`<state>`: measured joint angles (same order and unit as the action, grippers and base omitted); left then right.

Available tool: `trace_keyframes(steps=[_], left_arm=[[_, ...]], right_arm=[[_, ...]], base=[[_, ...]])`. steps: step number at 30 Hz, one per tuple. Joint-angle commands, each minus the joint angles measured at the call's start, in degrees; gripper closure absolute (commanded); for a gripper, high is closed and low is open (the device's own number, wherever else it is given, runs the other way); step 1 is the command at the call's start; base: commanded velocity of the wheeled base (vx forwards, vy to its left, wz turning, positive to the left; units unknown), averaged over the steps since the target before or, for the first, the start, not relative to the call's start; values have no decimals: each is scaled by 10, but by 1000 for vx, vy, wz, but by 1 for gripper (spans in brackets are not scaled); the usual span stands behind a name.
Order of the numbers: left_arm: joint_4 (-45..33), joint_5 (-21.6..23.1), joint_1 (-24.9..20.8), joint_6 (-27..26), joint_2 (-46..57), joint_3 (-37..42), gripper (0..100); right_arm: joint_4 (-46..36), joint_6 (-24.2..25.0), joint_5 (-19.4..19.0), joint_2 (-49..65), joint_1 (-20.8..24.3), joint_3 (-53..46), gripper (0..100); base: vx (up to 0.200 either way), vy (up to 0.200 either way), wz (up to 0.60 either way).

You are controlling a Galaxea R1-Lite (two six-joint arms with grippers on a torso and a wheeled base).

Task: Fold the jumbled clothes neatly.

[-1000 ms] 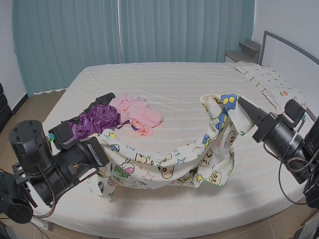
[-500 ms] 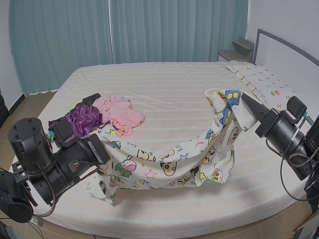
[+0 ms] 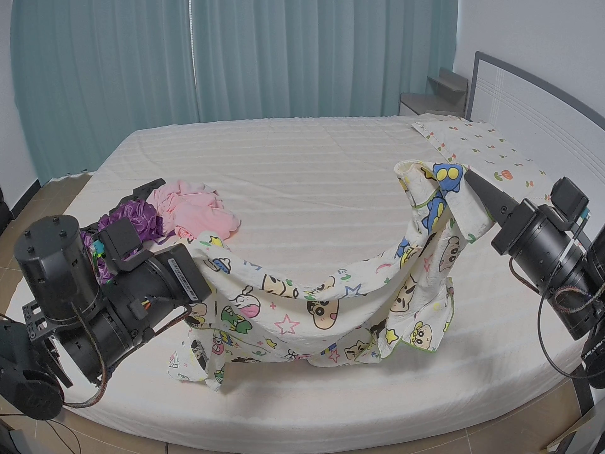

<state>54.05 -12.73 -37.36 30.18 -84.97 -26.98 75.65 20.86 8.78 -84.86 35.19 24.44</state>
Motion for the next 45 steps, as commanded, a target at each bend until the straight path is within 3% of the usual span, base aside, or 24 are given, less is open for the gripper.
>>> trace_keyframes(steps=[1, 13, 22, 31, 38, 45], left_arm=[[0, 0, 0, 1, -6, -3, 100], [1, -12, 0, 2, -15, -6, 100], [1, -40, 1, 5, -5, -3, 100], [0, -56, 6, 1, 71, 17, 100], [-4, -61, 15, -2, 132, 20, 100], [-7, -66, 14, -82, 248, 66, 100]], right_arm=[[0, 1, -1, 0, -5, 2, 100], [0, 1, -2, 7, -16, 0, 100], [-1, 1, -2, 36, -11, -4, 100], [-1, 1, -35, 120, 15, -43, 100], [-1, 0, -42, 161, 35, -45, 100], [-2, -5, -71, 208, 44, -45, 100]], base=[[0, -200, 0], [0, -50, 0], [-200, 0, 0], [-200, 0, 0], [0, 0, 0], [0, 0, 0]])
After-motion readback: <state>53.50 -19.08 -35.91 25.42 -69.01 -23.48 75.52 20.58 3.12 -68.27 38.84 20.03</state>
